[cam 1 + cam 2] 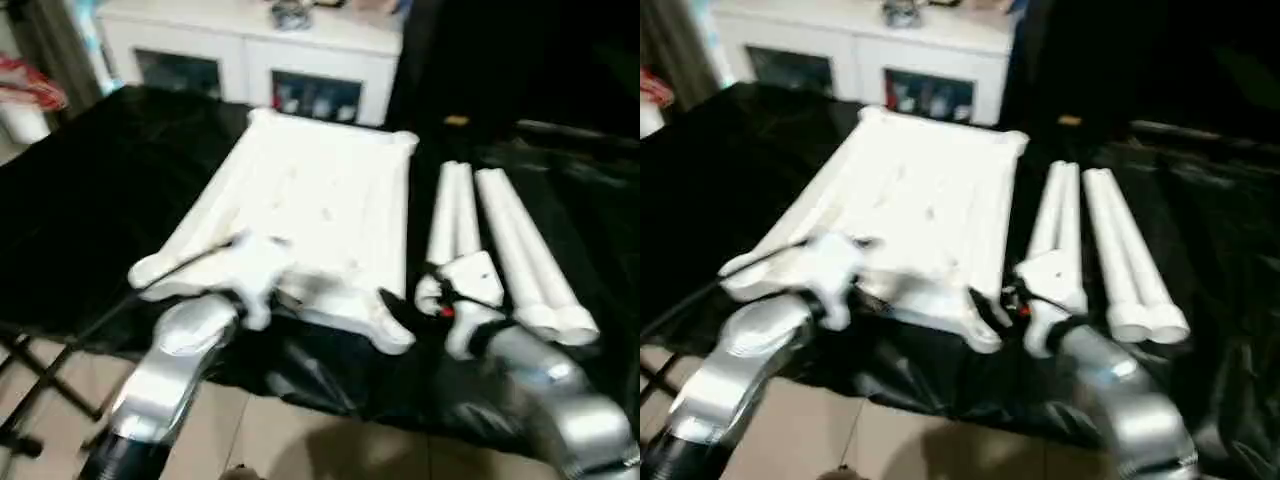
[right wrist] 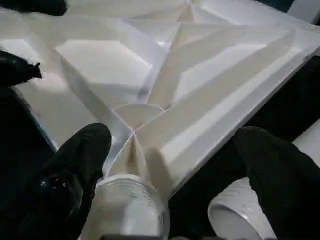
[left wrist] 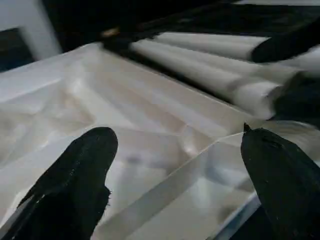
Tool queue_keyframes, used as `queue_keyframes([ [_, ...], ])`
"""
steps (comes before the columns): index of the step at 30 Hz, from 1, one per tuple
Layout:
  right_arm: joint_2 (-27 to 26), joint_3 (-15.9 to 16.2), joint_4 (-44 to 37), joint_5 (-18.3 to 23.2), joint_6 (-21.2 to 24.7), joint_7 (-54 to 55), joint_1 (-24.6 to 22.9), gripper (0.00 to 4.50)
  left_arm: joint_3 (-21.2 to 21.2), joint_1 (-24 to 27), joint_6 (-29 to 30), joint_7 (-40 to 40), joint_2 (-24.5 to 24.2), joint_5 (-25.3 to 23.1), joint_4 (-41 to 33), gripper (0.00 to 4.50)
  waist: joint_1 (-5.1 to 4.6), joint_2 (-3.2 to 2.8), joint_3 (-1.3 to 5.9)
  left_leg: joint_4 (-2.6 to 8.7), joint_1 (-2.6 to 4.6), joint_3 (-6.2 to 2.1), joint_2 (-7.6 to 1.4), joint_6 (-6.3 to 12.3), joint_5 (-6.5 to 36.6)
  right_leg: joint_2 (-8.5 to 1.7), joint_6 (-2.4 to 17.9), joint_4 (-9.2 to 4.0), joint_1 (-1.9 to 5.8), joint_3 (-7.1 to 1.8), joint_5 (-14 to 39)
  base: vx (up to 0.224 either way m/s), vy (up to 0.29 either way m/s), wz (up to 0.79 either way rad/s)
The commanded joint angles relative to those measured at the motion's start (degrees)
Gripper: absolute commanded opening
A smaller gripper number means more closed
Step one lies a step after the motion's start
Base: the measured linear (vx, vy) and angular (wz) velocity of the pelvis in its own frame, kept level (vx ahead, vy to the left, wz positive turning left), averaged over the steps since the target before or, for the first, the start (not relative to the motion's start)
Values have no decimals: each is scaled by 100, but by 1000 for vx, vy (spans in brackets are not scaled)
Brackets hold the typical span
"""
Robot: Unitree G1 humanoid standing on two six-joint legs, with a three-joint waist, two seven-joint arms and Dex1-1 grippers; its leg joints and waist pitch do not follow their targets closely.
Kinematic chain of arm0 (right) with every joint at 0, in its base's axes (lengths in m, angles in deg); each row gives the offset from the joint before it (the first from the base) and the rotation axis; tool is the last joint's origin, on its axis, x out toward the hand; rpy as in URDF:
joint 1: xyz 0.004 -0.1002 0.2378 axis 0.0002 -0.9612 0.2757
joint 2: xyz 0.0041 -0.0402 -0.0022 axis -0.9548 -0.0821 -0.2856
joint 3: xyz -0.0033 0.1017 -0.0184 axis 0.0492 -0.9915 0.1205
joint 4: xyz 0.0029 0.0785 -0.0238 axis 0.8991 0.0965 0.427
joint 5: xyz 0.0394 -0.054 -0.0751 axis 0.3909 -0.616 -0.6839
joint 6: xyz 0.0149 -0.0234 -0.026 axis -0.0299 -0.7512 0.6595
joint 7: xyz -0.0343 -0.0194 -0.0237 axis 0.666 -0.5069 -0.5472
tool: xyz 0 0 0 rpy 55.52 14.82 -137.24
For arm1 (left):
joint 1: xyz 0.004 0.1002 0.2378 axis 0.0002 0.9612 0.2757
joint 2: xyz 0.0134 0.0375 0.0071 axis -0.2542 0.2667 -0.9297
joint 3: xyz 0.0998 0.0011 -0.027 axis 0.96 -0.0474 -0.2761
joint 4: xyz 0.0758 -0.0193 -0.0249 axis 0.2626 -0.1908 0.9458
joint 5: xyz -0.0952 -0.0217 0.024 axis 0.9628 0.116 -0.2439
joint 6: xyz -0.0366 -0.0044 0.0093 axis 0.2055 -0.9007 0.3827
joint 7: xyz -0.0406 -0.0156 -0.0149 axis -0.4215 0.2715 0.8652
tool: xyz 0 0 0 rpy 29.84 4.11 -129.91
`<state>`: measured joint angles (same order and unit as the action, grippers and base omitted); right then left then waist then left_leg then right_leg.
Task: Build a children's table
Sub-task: Move to table, then move table base
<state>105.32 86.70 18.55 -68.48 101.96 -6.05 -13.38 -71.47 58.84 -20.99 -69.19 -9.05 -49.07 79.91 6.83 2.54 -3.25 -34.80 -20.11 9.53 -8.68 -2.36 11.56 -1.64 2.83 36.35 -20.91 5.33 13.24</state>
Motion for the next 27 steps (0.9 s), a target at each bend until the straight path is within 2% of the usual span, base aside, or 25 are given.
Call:
queue_keyframes([
  [1,97,-159,77,8,-33,-59,89,447,64,-99,67,-128,-9,-14,122,450,-64,-52,292,511,56,-281,-584,32,1110,-798,414,-572,180,-496,1170,0,0,0],
  [2,144,-221,110,37,-28,-58,134,447,3,-131,5,-54,72,70,228,450,-68,-79,303,509,41,-280,-583,39,1044,-808,474,-557,203,-497,987,0,0,0],
  [4,202,-234,61,82,12,-149,130,447,-16,-121,-40,-206,108,230,286,450,-76,-54,325,461,11,-238,-561,152,715,-838,640,-527,240,-510,436,0,0,0],
  [6,364,-198,-70,224,95,-425,107,447,166,-125,-112,-835,-35,420,289,450,-66,-24,336,435,-8,-217,-539,293,530,-844,665,-524,263,-508,258,0,0,0],
  [7,398,-188,-89,248,103,-480,102,447,208,-132,-94,-957,-71,452,279,450,-51,-33,341,432,-6,-217,-544,328,480,-846,666,-516,266,-508,220,0,0,0],
  [8,435,-175,-107,268,110,-536,96,447,246,-144,-62,-1063,-104,478,272,450,-52,-26,327,430,-10,-206,-548,390,466,-838,663,-522,259,-505,244,0,0,0],
  [9,721,-72,-217,351,140,-943,39,447,485,-292,97,-1600,-290,519,302,450,-56,8,321,438,-3,-201,-546,405,486,-828,648,-530,260,-498,329,0,0,0],
  [10,721,-72,-217,351,140,-943,39,447,485,-292,97,-1600,-290,519,302,450,-29,-15,311,434,2,-198,-545,424,559,-835,571,-554,263,-503,551,0,0,0],
  [12,1155,44,-364,508,235,-1568,-57,447,774,-560,104,-2163,-443,425,531,450,-25,13,291,441,14,-191,-540,425,669,-818,469,-600,257,-491,936,0,0,0],
  [13,1306,71,-428,560,297,-1745,-90,447,869,-686,6,-2276,-455,321,687,450,-8,-17,282,436,22,-186,-540,448,704,-819,398,-634,247,-496,1104,0,0,0],
  [14,1375,76,-448,578,324,-1805,-96,447,910,-771,-45,-2320,-434,265,813,450,-8,-7,281,445,21,-193,-551,428,734,-810,362,-639,242,-489,1188,0,0,0],
  [17,1553,92,-476,637,405,-1993,-97,447,1080,-1078,-324,-2338,-330,-46,1356,450,-19,1,308,433,10,-205,-555,387,716,-832,365,-637,261,-475,1199,0,0,0],
  [18,1673,138,-523,644,378,-2128,-140,447,1208,-1181,-384,-2440,-340,-153,1504,450,-14,-21,309,434,2,-208,-550,407,697,-832,369,-644,265,-475,1167,0,0,0],
  [19,1790,183,-569,649,360,-2247,-186,447,1319,-1277,-431,-2508,-345,-251,1639,450,-6,0,312,427,7,-209,-552,428,671,-825,322,-647,271,-480,1123,0,0,0],
  [21,1922,219,-611,642,350,-2369,-238,447,1401,-1418,-501,-2508,-302,-343,1860,450,-10,3,329,426,-12,-220,-577,436,600,-862,398,-599,291,-478,911,0,0,0],
  [22,2018,226,-623,630,365,-2436,-273,449,1415,-1575,-565,-2477,-231,-392,2133,432,-12,-105,332,413,20,-211,-567,441,659,-829,442,-641,259,-467,870,0,0,0],
  [23,2058,227,-631,629,368,-2462,-286,450,1418,-1637,-594,-2480,-206,-404,2242,421,-20,-46,343,413,22,-215,-577,447,667,-842,509,-621,292,-464,775,0,0,0],
  [24,2101,222,-644,630,378,-2485,-303,450,1416,-1712,-611,-2514,-179,-403,2371,414,-20,-46,343,413,22,-215,-577,447,667,-842,509,-621,292,-464,775,0,0,0],
  [25,2133,210,-658,629,393,-2502,-320,450,1409,-1784,-609,-2581,-155,-394,2499,414,-8,-94,348,406,-7,-218,-568,475,592,-854,595,-609,299,-459,641,0,0,0],
  [26,2171,193,-689,623,408,-2520,-357,450,1406,-1882,-642,-2676,-126,-400,2691,403,-14,-84,344,403,-10,-209,-560,491,593,-846,594,-623,297,-455,654,0,0,0],
  [27,2192,185,-707,616,415,-2531,-379,450,1409,-1947,-704,-2731,-105,-424,2838,388,-10,-109,356,397,4,-215,-571,490,607,-849,628,-620,299,-459,599,0,0,0],
])
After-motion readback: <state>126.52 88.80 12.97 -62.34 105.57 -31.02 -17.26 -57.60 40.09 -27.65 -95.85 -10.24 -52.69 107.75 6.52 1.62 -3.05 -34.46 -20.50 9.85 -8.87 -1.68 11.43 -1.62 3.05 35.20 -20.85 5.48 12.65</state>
